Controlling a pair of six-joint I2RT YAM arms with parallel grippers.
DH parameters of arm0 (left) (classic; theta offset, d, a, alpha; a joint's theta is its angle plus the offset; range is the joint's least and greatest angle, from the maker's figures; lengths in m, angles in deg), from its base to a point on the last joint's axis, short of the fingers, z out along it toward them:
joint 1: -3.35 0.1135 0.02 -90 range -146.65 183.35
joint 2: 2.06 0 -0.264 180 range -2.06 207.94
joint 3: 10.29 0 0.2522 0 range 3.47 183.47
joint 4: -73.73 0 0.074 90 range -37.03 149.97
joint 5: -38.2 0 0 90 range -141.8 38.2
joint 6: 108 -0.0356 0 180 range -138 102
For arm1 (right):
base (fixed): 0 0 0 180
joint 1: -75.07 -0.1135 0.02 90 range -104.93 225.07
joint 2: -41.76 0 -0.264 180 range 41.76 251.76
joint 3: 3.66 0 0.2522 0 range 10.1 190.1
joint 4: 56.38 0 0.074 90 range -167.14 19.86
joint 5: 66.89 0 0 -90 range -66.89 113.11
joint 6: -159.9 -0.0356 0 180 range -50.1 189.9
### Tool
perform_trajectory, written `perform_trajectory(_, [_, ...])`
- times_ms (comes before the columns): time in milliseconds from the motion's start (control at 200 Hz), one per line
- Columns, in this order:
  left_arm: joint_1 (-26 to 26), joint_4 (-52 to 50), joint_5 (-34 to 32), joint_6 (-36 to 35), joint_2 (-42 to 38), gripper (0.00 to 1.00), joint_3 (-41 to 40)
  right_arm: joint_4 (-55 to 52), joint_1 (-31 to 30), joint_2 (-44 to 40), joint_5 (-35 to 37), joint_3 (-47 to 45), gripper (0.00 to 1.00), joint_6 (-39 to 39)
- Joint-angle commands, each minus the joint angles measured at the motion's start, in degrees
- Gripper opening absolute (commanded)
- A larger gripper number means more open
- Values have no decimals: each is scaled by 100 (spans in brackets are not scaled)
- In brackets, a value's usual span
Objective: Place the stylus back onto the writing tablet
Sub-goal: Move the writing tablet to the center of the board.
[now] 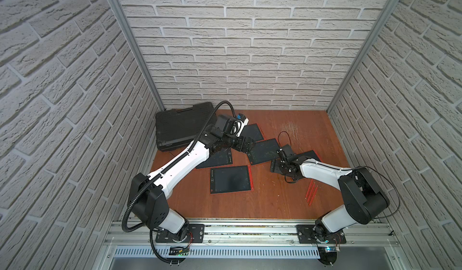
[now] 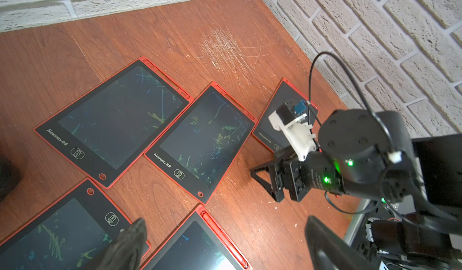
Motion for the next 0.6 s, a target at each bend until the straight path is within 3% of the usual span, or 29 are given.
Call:
perform_trajectory(0, [-15, 54, 21, -20, -109, 98, -44, -59, 238, 134, -91, 121, 87, 250])
perform_trajectory(590, [-14, 1, -29, -29, -13, 98, -14, 22, 1391, 735, -542, 641, 87, 844])
